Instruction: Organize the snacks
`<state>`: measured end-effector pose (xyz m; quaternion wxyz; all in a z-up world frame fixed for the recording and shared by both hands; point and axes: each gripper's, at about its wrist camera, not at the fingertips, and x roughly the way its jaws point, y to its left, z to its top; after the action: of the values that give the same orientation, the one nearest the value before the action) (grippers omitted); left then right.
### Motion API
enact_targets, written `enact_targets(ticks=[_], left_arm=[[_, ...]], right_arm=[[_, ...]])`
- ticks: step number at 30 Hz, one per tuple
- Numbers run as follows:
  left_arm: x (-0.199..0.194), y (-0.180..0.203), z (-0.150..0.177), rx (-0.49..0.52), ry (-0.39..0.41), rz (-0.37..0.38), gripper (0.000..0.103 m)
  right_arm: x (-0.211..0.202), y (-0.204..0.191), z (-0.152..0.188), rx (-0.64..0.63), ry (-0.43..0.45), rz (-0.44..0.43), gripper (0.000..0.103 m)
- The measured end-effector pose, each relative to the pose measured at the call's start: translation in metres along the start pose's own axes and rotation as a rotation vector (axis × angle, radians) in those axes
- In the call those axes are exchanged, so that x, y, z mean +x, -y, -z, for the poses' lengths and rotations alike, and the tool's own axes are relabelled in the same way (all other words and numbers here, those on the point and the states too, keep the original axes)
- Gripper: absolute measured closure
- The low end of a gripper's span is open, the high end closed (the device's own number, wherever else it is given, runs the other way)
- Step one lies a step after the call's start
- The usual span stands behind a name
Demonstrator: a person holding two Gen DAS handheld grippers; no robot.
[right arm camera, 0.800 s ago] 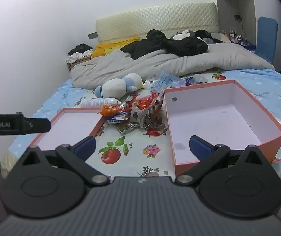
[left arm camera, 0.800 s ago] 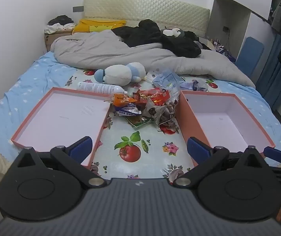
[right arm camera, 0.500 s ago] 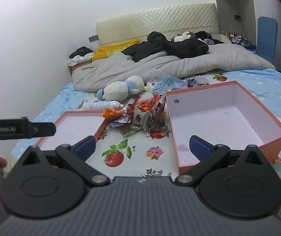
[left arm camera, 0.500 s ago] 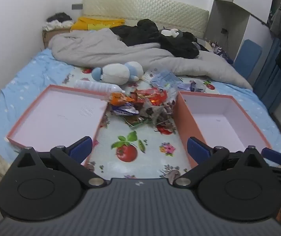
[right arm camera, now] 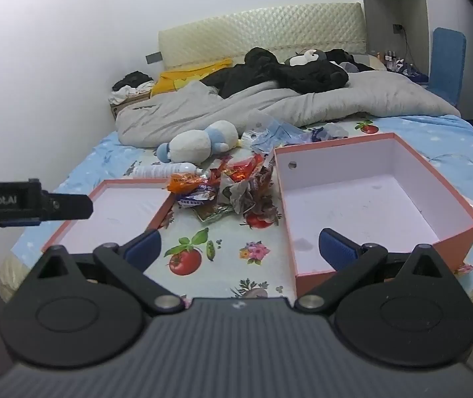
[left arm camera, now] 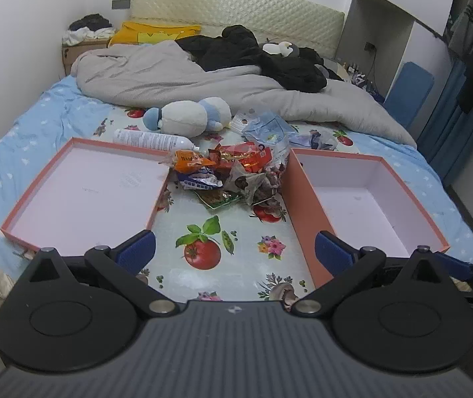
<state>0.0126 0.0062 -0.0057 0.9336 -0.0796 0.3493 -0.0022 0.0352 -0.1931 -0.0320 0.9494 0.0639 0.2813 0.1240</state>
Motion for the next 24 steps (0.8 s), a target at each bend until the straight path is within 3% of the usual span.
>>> enact_targets(ticks=[24], left_arm=[[0.0056, 0.0117, -0.0059, 0.021, -0.014, -0.001, 0.0]], right_arm=[[0.001, 0.006, -0.0004, 0.015, 0.001, 0.015, 0.0]])
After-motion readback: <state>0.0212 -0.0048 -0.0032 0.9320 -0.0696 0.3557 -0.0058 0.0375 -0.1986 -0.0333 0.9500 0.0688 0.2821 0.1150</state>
